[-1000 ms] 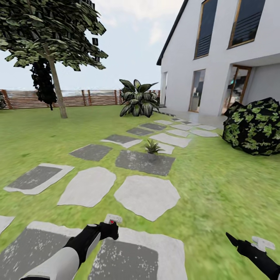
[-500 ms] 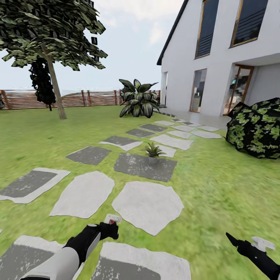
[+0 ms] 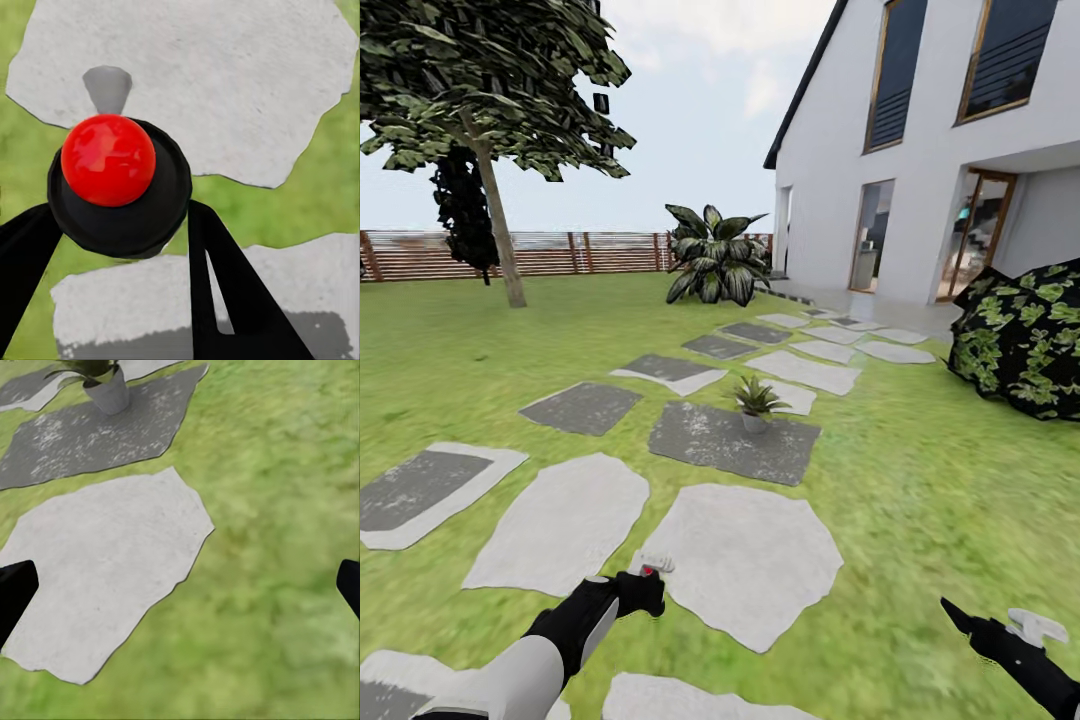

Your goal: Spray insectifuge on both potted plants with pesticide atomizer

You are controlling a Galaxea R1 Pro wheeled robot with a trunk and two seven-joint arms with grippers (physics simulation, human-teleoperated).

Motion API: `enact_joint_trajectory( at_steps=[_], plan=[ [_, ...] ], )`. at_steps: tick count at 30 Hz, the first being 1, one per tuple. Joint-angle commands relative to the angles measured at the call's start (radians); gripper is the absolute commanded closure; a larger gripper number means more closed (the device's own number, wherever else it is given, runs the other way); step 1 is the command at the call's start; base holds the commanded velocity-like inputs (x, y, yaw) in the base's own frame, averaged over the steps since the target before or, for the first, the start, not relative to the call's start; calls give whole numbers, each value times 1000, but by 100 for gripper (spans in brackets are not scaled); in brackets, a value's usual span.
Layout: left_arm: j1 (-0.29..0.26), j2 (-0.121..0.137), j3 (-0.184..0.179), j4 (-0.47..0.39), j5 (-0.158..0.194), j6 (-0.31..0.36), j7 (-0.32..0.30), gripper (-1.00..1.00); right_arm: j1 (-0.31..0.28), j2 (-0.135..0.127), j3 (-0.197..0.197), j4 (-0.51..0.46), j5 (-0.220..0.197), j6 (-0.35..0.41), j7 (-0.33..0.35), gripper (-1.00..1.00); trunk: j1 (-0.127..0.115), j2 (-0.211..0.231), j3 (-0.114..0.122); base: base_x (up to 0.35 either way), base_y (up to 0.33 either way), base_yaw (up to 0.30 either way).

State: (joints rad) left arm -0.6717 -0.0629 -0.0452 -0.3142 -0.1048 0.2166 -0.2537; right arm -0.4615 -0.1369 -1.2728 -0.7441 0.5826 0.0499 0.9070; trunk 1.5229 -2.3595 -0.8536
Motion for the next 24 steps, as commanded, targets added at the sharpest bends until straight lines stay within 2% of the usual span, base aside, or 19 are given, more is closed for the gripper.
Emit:
enact_joint_trajectory(
  at_steps=[1,4,10,24],
  plan=[
    [0,0,1,-3,-10,4,-4,100,-2,0,-5,-1,4,5,7,-100,0,0,-1,334,0,0],
    [0,0,1,-3,-10,4,-4,100,-2,0,-5,-1,4,5,7,-100,0,0,-1,334,0,-50],
    [0,0,1,-3,-10,4,-4,100,-2,0,-5,-1,5,5,7,-100,0,0,-1,334,0,-212],
    [0,0,1,-2,-10,4,-4,100,-2,2,-5,-1,5,5,6,-100,0,0,-1,334,0,-12]
  ],
)
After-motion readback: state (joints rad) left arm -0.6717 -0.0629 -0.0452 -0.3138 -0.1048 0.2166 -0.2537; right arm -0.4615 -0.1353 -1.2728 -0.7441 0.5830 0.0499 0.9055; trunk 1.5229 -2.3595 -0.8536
